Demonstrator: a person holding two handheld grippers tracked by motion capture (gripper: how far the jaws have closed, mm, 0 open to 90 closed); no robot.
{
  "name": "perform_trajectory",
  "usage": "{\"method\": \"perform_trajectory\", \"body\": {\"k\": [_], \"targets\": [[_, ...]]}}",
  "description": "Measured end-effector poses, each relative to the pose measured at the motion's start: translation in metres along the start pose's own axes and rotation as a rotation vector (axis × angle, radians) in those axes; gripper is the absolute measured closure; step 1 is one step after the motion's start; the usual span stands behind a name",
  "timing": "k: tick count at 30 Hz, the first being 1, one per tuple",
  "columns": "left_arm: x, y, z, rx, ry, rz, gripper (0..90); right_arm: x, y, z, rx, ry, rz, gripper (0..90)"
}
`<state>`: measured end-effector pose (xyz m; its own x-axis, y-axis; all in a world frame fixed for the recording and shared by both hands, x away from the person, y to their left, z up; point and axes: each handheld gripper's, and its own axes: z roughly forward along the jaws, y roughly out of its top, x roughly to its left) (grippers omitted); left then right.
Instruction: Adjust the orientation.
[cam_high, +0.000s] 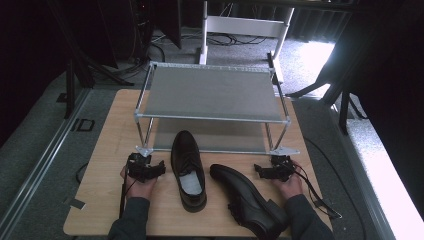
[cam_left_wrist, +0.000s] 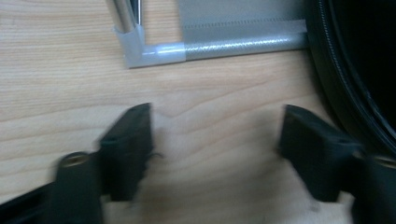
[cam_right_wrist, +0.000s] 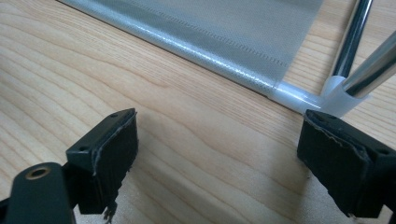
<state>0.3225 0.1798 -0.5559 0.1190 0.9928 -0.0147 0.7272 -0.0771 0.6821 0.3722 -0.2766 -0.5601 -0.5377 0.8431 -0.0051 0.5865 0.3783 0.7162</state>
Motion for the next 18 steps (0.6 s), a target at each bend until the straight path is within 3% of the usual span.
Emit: {"method": "perform_trajectory", "body": {"k": [1, 4, 5, 6, 9, 11, 18], "targets": [[0.0, 0.0, 0.0, 0.0, 0.0, 0.0, 37.5, 0.0, 0.0, 0.0, 0.0, 0.0, 0.0, 12.1], [0.002, -0.007, -0.009, -0.013, -0.074, -0.023, 40.5, 0.0, -0.001, -0.001, -0.003, -0.002, 0.003, 13.5], [0.002, -0.007, -0.009, -0.013, -0.074, -0.023, 40.5, 0.0, -0.002, -0.002, -0.003, -0.003, 0.004, 13.5], [0.0, -0.011, -0.016, -0.018, -0.115, -0.031, 40.5, 0.0, -0.002, -0.002, -0.003, -0.004, 0.006, 13.5], [-0.003, -0.011, -0.02, -0.024, -0.131, -0.03, 40.4, 0.0, -0.002, -0.003, -0.003, -0.004, 0.006, 13.5], [-0.016, -0.012, -0.04, -0.054, -0.191, 0.008, 38.6, 0.0, -0.003, -0.003, -0.004, -0.002, 0.004, 13.5], [-0.037, -0.003, -0.075, -0.138, -0.272, 0.043, 29.5, 0.0, -0.005, -0.005, -0.004, 0.0, 0.003, 13.9]]}}
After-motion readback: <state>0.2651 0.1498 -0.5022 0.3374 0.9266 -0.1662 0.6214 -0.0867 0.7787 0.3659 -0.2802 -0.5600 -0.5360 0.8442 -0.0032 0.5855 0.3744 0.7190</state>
